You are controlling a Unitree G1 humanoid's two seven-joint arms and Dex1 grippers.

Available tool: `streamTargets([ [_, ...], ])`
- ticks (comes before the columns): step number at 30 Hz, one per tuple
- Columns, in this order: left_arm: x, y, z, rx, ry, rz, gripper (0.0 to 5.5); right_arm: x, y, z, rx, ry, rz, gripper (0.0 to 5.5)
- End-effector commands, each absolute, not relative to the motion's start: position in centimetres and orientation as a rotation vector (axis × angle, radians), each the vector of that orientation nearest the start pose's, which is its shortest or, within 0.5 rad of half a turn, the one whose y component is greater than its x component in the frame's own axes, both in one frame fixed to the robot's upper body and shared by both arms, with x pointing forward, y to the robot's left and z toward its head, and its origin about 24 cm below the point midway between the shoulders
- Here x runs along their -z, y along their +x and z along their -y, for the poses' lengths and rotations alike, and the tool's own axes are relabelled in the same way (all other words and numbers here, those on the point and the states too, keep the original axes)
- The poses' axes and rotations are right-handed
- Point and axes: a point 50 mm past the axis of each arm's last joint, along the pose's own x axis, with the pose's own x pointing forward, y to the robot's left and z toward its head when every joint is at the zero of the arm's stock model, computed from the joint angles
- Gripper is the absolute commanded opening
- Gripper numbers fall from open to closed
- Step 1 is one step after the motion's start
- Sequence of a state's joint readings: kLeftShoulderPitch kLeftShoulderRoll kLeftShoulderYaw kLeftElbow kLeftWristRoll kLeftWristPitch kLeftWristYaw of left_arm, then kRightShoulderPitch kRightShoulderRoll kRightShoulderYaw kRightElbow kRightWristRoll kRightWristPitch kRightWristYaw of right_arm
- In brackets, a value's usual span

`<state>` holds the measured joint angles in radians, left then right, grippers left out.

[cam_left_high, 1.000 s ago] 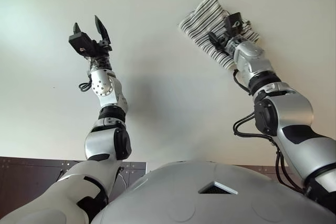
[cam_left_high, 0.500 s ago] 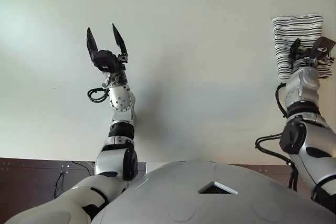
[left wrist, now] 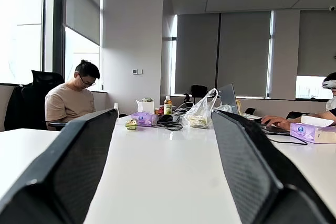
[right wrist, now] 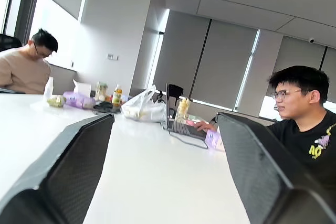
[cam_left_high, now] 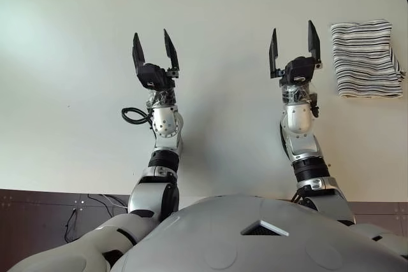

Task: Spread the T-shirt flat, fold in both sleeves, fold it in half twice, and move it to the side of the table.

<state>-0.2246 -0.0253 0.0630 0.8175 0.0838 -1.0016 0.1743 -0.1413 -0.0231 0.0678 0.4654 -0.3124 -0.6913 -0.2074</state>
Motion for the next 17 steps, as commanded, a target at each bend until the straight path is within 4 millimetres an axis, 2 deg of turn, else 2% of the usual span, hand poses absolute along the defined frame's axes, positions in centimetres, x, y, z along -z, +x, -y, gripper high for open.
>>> streamTargets([
  [1, 0.5, 26.7, -12.0, -0.040, -0.040, 0.284, 3.30, -3.5, 28.2, 13.4, 0.049, -0.275, 0.393, 3.58],
  [3, -0.3, 27.9, -11.5, -0.008, -0.037, 0.302, 3.30, -2.9, 28.7, 13.0, 0.057, -0.280, 0.380, 3.58],
  [6, -0.7, 28.4, -11.3, 0.031, -0.030, 0.322, 3.30, -1.8, 28.5, 12.4, 0.061, -0.247, 0.349, 3.58],
  [11, -0.4, 27.6, -10.6, 0.122, -0.007, 0.341, 4.04, -1.7, 28.2, 10.8, 0.083, -0.184, 0.369, 3.58],
  [14, -0.5, 27.3, -10.9, 0.093, -0.008, 0.358, 4.50, -2.1, 28.4, 10.1, 0.097, -0.151, 0.390, 3.58],
  [17, -0.3, 27.3, -11.1, 0.078, -0.005, 0.342, 4.65, -1.8, 28.5, 9.0, 0.063, -0.165, 0.380, 3.58],
])
